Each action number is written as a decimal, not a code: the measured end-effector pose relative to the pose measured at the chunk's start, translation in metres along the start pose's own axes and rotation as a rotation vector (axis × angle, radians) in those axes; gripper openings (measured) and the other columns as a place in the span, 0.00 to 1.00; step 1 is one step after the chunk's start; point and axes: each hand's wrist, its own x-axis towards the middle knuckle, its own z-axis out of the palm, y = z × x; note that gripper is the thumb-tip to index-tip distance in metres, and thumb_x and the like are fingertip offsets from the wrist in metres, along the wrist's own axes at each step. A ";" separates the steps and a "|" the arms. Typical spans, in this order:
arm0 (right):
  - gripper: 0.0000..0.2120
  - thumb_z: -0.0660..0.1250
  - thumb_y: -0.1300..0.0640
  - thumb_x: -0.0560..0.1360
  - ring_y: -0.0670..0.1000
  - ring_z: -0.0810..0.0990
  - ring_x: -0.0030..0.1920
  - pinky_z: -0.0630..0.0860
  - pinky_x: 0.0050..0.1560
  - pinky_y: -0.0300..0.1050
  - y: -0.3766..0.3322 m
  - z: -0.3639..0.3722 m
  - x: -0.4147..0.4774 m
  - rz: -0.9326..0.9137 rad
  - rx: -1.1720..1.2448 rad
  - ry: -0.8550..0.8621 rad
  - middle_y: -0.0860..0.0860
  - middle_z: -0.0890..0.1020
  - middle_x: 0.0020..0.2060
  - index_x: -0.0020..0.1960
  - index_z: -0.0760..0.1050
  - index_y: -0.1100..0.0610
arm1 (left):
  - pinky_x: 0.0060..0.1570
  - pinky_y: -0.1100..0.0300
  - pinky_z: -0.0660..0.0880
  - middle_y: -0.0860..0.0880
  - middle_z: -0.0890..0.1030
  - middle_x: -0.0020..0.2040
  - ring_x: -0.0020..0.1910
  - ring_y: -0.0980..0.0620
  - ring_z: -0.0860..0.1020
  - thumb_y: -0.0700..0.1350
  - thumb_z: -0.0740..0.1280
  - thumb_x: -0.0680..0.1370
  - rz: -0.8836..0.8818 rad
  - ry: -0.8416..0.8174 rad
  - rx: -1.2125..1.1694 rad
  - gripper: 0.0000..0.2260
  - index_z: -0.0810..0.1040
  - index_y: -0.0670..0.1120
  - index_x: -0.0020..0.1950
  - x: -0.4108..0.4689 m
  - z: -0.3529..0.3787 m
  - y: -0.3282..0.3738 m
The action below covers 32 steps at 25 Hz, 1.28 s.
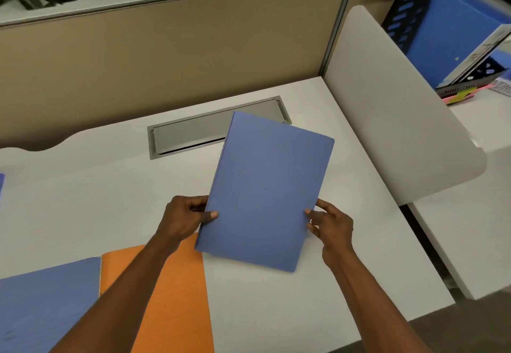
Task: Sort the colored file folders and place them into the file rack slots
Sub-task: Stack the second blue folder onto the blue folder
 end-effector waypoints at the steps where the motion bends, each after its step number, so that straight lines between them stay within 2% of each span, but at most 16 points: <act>1: 0.14 0.79 0.63 0.74 0.52 0.83 0.39 0.83 0.40 0.45 -0.006 0.004 -0.014 -0.048 0.007 -0.024 0.55 0.86 0.39 0.57 0.88 0.52 | 0.55 0.55 0.82 0.57 0.88 0.52 0.52 0.58 0.87 0.42 0.80 0.73 0.021 0.025 -0.015 0.16 0.87 0.55 0.59 -0.012 -0.009 -0.007; 4: 0.08 0.80 0.57 0.75 0.53 0.83 0.33 0.84 0.38 0.44 -0.025 0.017 -0.053 -0.229 -0.004 -0.120 0.54 0.87 0.36 0.53 0.90 0.52 | 0.57 0.55 0.80 0.58 0.88 0.55 0.55 0.58 0.86 0.43 0.79 0.74 0.026 0.071 -0.125 0.15 0.87 0.55 0.60 -0.049 -0.033 -0.023; 6: 0.06 0.78 0.51 0.77 0.58 0.87 0.35 0.87 0.41 0.47 -0.034 0.026 -0.077 -0.361 -0.039 -0.177 0.57 0.87 0.37 0.51 0.90 0.53 | 0.60 0.56 0.79 0.58 0.87 0.58 0.58 0.59 0.85 0.44 0.76 0.77 0.037 0.090 -0.215 0.14 0.86 0.56 0.61 -0.074 -0.048 -0.032; 9: 0.16 0.72 0.44 0.81 0.62 0.89 0.41 0.88 0.47 0.51 -0.035 0.040 -0.106 -0.443 -0.067 -0.260 0.60 0.88 0.39 0.48 0.89 0.57 | 0.63 0.56 0.77 0.56 0.86 0.60 0.62 0.57 0.83 0.43 0.70 0.82 0.066 0.122 -0.397 0.12 0.85 0.51 0.65 -0.111 -0.066 -0.043; 12: 0.29 0.59 0.40 0.86 0.64 0.90 0.48 0.87 0.51 0.52 -0.022 0.052 -0.128 -0.344 -0.004 -0.317 0.63 0.89 0.45 0.48 0.89 0.61 | 0.56 0.56 0.75 0.54 0.86 0.46 0.52 0.50 0.84 0.42 0.64 0.85 0.088 0.198 -0.381 0.11 0.86 0.47 0.53 -0.142 -0.065 -0.053; 13: 0.29 0.60 0.40 0.86 0.62 0.89 0.49 0.86 0.50 0.51 -0.016 0.054 -0.135 -0.305 0.006 -0.312 0.61 0.89 0.47 0.47 0.89 0.60 | 0.55 0.61 0.77 0.57 0.86 0.45 0.52 0.51 0.85 0.43 0.63 0.85 0.087 0.198 -0.423 0.11 0.86 0.47 0.55 -0.162 -0.068 -0.059; 14: 0.27 0.64 0.39 0.84 0.58 0.89 0.47 0.84 0.48 0.48 -0.011 0.056 -0.143 -0.284 -0.023 -0.320 0.58 0.89 0.46 0.47 0.89 0.59 | 0.52 0.69 0.78 0.61 0.87 0.49 0.52 0.59 0.86 0.43 0.63 0.85 0.005 0.245 -0.379 0.12 0.86 0.51 0.61 -0.171 -0.069 -0.060; 15: 0.22 0.70 0.39 0.80 0.54 0.87 0.44 0.83 0.44 0.43 -0.005 0.056 -0.149 -0.282 -0.087 -0.349 0.56 0.89 0.46 0.47 0.89 0.57 | 0.47 0.73 0.78 0.62 0.87 0.55 0.51 0.64 0.85 0.39 0.63 0.85 0.018 0.245 -0.435 0.16 0.83 0.51 0.68 -0.175 -0.072 -0.066; 16: 0.17 0.76 0.41 0.75 0.51 0.86 0.42 0.82 0.40 0.40 0.000 0.057 -0.157 -0.278 -0.145 -0.392 0.56 0.89 0.46 0.49 0.90 0.56 | 0.44 0.74 0.78 0.58 0.86 0.60 0.51 0.64 0.85 0.35 0.62 0.84 0.047 0.253 -0.524 0.19 0.81 0.51 0.70 -0.171 -0.076 -0.069; 17: 0.15 0.80 0.46 0.71 0.50 0.87 0.42 0.83 0.39 0.40 0.007 0.056 -0.161 -0.256 -0.171 -0.447 0.56 0.90 0.48 0.51 0.89 0.55 | 0.45 0.71 0.80 0.55 0.85 0.62 0.53 0.61 0.86 0.33 0.60 0.83 0.038 0.247 -0.614 0.21 0.81 0.50 0.70 -0.173 -0.083 -0.068; 20: 0.21 0.82 0.56 0.69 0.60 0.89 0.52 0.86 0.49 0.52 0.029 0.054 -0.168 -0.120 -0.137 -0.605 0.61 0.88 0.57 0.60 0.84 0.57 | 0.56 0.62 0.81 0.53 0.83 0.67 0.64 0.53 0.83 0.38 0.60 0.84 0.115 0.261 -0.737 0.19 0.82 0.52 0.70 -0.189 -0.111 -0.089; 23: 0.31 0.83 0.57 0.67 0.62 0.89 0.57 0.84 0.56 0.57 0.060 0.056 -0.174 -0.110 -0.222 -0.564 0.58 0.88 0.60 0.67 0.76 0.53 | 0.66 0.49 0.79 0.53 0.79 0.72 0.71 0.49 0.78 0.40 0.65 0.84 0.186 0.114 -0.684 0.19 0.77 0.53 0.74 -0.200 -0.123 -0.110; 25: 0.34 0.83 0.56 0.68 0.60 0.89 0.58 0.84 0.57 0.59 0.079 0.060 -0.181 -0.085 -0.248 -0.532 0.54 0.88 0.60 0.71 0.74 0.48 | 0.67 0.44 0.78 0.55 0.75 0.75 0.73 0.48 0.76 0.38 0.75 0.78 0.241 0.052 -0.594 0.31 0.71 0.55 0.78 -0.211 -0.129 -0.124; 27: 0.34 0.83 0.53 0.69 0.59 0.88 0.59 0.86 0.54 0.55 0.096 0.067 -0.188 -0.065 -0.256 -0.556 0.54 0.88 0.61 0.72 0.74 0.47 | 0.65 0.47 0.79 0.58 0.74 0.76 0.73 0.52 0.76 0.40 0.81 0.73 0.270 0.046 -0.513 0.41 0.66 0.59 0.80 -0.220 -0.133 -0.133; 29: 0.33 0.80 0.54 0.71 0.57 0.88 0.60 0.86 0.54 0.52 0.110 0.077 -0.195 -0.031 -0.263 -0.583 0.54 0.87 0.62 0.74 0.74 0.49 | 0.63 0.53 0.80 0.64 0.74 0.74 0.71 0.59 0.76 0.47 0.83 0.71 0.271 0.076 -0.432 0.44 0.63 0.64 0.80 -0.232 -0.132 -0.137; 32: 0.31 0.75 0.55 0.74 0.55 0.87 0.62 0.83 0.62 0.58 0.124 0.087 -0.209 0.013 -0.282 -0.592 0.52 0.87 0.63 0.76 0.72 0.48 | 0.62 0.68 0.76 0.76 0.68 0.73 0.69 0.71 0.72 0.57 0.80 0.72 0.300 0.125 -0.255 0.45 0.56 0.68 0.81 -0.252 -0.130 -0.140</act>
